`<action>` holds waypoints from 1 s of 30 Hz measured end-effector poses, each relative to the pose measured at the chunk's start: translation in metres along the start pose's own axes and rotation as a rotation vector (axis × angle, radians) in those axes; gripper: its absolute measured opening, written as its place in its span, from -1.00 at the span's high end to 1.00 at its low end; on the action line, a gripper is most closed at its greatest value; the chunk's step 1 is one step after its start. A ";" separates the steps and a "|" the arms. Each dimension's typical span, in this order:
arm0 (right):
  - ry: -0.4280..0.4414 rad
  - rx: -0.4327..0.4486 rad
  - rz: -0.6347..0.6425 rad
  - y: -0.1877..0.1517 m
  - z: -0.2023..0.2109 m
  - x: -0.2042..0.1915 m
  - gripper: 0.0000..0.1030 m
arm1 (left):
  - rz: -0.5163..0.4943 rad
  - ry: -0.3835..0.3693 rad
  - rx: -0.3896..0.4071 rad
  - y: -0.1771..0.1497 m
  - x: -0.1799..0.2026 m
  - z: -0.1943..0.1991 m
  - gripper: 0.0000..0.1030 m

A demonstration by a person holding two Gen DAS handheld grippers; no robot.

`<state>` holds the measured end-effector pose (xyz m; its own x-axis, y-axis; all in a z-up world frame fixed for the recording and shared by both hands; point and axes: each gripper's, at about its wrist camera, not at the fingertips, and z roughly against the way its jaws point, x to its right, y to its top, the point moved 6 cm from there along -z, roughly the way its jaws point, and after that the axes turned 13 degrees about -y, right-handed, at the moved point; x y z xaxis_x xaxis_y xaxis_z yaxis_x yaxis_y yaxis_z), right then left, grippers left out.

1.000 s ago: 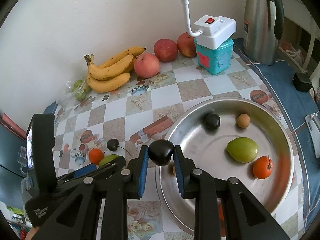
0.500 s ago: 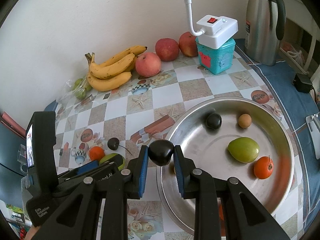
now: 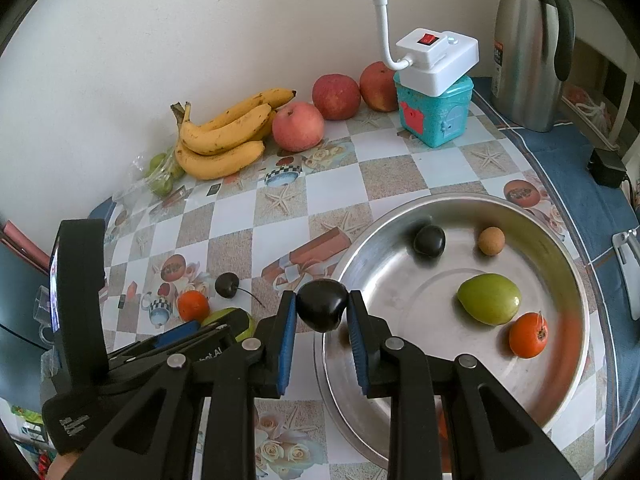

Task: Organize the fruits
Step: 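Carry the plum in the right tool while the left tool carries the pear over the plate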

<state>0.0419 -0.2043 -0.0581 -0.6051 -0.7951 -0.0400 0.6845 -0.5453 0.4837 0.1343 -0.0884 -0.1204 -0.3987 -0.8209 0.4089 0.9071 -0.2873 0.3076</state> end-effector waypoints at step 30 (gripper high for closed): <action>-0.016 -0.038 -0.086 0.001 -0.004 0.037 0.49 | -0.120 -0.074 0.077 0.003 0.059 0.037 -0.13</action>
<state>0.0218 -0.2357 -0.0627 -0.6683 -0.7410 -0.0655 0.6449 -0.6210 0.4455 0.1083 -0.1196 -0.0632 -0.5149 -0.7433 0.4271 0.8406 -0.3401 0.4215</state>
